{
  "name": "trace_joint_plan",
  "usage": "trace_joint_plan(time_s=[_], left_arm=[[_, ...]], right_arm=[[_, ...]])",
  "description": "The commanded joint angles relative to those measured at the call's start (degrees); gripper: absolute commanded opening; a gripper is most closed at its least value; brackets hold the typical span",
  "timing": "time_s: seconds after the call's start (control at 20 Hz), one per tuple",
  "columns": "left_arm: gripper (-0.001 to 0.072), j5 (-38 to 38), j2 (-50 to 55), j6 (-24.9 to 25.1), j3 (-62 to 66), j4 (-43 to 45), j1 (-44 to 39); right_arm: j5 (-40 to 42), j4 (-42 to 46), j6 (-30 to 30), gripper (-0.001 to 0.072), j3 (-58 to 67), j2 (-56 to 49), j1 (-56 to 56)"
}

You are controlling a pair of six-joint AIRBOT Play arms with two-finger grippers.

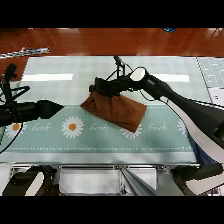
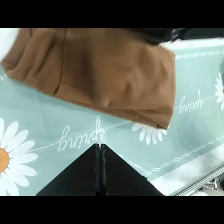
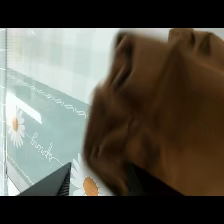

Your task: Fold the shirts.

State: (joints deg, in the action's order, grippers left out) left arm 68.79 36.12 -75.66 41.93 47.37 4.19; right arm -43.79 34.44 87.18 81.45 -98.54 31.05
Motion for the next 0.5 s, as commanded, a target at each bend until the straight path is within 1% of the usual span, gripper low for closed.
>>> trace_joint_plan(time_s=[0.0, 0.05, 0.15, 0.25, 0.35, 0.45], left_arm=[[0.0018, -3.3, 1.0, 0.0, -0.5, 0.0, 0.1], [0.0018, -4.4, 1.7, 0.0, -0.5, 0.0, 0.1], [0.0018, -5.8, 2.6, 0.1, -0.5, -0.5, 0.1], [0.0018, -6.7, 2.7, 0.3, -0.5, -0.4, 0.1], [0.0018, -6.9, 2.7, 1.5, -0.5, -0.4, 0.1], [0.0018, -6.9, 2.7, 1.6, -0.5, -0.4, 0.1]], right_arm=[[-1.0, -1.6, -1.0, 0.0408, 1.1, -0.8, -1.3], [-3.6, -1.5, -1.0, 0.0408, 1.1, 0.9, -3.1], [-11.8, -0.2, -1.6, 0.0408, 1.0, 6.2, -8.9], [-20.4, 7.3, -0.9, 0.0408, 1.0, 14.0, -15.4], [-28.2, 23.1, 3.6, 0.0408, 0.9, 23.3, -20.3], [-34.1, 43.7, 10.0, 0.0408, -2.2, 33.7, -23.2]])
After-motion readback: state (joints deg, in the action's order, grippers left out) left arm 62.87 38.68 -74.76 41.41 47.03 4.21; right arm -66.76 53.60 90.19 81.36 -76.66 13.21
